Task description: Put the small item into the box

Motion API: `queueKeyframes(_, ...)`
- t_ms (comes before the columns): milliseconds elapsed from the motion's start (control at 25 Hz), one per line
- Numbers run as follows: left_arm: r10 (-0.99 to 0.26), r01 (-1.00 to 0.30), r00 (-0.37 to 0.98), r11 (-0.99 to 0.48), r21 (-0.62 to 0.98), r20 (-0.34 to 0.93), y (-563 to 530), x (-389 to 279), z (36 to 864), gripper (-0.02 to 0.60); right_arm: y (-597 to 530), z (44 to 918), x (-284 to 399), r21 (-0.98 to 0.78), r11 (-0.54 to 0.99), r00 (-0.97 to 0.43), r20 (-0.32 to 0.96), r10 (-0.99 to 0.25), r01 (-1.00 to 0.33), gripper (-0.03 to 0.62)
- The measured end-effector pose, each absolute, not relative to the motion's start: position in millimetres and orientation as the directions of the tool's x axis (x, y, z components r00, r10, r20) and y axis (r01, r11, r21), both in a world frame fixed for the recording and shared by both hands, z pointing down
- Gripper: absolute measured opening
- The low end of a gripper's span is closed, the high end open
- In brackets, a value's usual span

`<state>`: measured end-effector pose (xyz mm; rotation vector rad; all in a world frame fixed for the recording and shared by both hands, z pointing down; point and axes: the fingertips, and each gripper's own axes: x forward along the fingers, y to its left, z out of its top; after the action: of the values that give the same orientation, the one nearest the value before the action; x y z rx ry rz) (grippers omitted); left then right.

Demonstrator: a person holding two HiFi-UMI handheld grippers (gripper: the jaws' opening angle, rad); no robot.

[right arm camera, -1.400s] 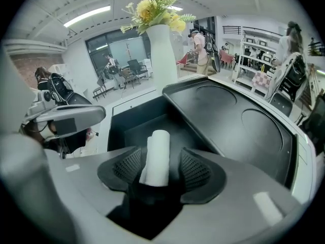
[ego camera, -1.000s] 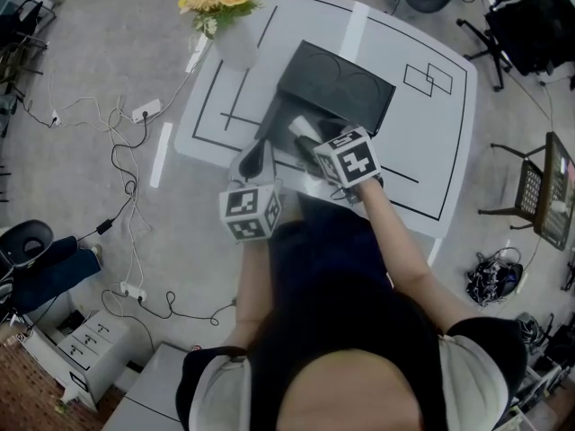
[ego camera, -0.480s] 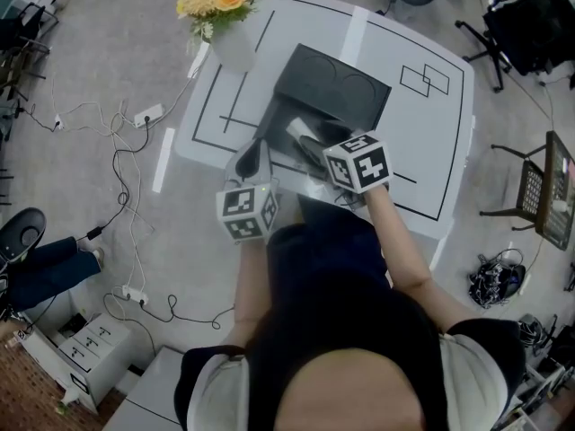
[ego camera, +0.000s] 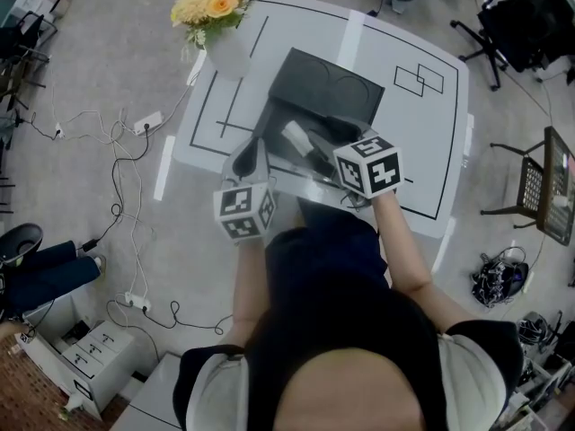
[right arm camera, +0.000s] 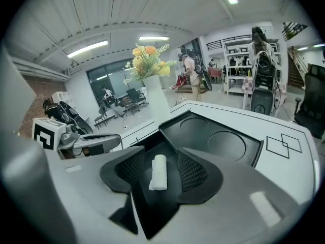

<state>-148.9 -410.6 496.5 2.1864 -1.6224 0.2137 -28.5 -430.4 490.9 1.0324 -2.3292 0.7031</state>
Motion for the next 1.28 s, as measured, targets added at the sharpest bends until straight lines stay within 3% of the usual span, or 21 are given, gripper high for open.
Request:
queueKeyframes(760, -0.886, -0.932, 0.352, -0.302, 0.202, 0.303, -416.3, -145.5, 460.9, 0.011, -437.1, 423.8, -10.7, -0.230, 0.553, -0.591, 0.456, -0.666, -0.801, 0.088)
queueKeyframes(1040, -0.890, -0.929, 0.359, -0.313, 0.196, 0.280, -418.9, -145.7, 450.6, 0.011, -436.5, 414.4, 2.5, -0.199, 0.513, -0.546, 0.417, -0.727, -0.835, 0.007)
queueKeyframes(1280, -0.889, -0.925, 0.368, -0.319, 0.209, 0.273, -419.0, -145.0, 449.5, 0.011, -439.9, 402.2, 21.2, -0.126, 0.478, -0.492, 0.316, -0.811, -0.869, 0.002)
